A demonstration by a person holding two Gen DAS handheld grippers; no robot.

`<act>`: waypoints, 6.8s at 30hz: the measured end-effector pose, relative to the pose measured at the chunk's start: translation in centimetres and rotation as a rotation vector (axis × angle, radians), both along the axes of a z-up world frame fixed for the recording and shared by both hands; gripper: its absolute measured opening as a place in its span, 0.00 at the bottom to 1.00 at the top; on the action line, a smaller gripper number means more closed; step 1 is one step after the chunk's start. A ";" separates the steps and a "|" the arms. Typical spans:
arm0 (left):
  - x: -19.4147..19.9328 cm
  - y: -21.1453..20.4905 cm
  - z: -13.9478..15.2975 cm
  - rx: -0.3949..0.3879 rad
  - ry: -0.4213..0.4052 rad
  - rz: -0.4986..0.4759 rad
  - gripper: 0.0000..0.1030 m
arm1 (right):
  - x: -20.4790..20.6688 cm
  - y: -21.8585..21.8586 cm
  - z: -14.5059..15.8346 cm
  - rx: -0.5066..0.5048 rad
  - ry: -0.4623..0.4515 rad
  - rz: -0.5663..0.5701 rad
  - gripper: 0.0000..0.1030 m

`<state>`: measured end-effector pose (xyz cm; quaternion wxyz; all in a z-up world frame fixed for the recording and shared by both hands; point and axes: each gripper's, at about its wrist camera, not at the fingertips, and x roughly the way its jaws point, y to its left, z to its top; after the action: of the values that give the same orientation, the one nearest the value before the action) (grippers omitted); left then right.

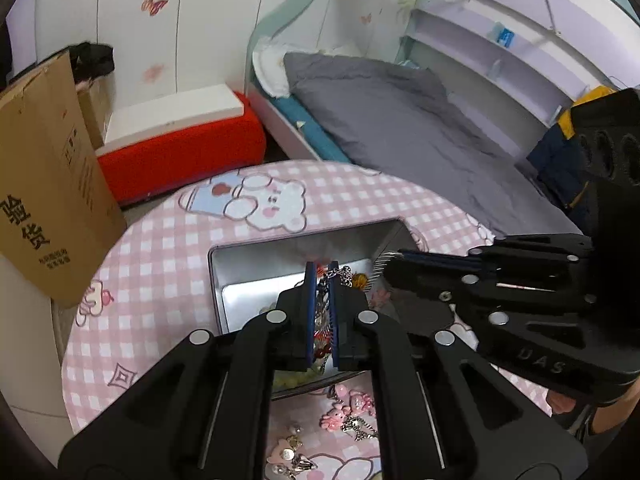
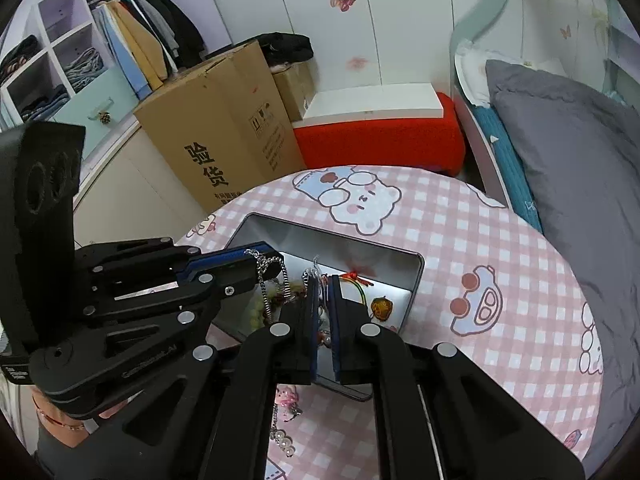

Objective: Organize jewelry
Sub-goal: 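Lower the silver chains into the grey box and open both grippers, then withdraw both grippers from the box toward the remaining jewelry, then grasp the pale jade pendant with the left gripper, then carry the jade pendant to the box while the right grasps a pearl earring, then lower the jade pendant and pearl earring into the box and open both grippers, then move the left gripper to the charms and grasp a pearl earring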

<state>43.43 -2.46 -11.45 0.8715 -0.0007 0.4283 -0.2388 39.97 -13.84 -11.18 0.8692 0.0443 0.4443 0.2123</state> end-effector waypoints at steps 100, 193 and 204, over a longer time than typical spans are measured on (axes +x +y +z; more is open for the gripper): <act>-16.3 3.4 -5.3 0.029 0.005 0.019 0.27 | -14.3 0.4 -5.8 -0.052 0.016 -0.055 0.41; -2.5 2.0 0.6 0.045 0.020 0.046 0.53 | -3.8 -0.1 1.1 -0.087 -0.096 -0.032 0.10; -8.0 4.4 -1.5 0.118 0.000 0.075 0.53 | -8.3 0.5 0.7 -0.095 -0.107 0.000 0.18</act>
<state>35.44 1.95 -13.00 0.8783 0.0347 0.4414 -0.1803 31.64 -13.37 -10.48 0.8929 -0.0082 0.4068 0.1929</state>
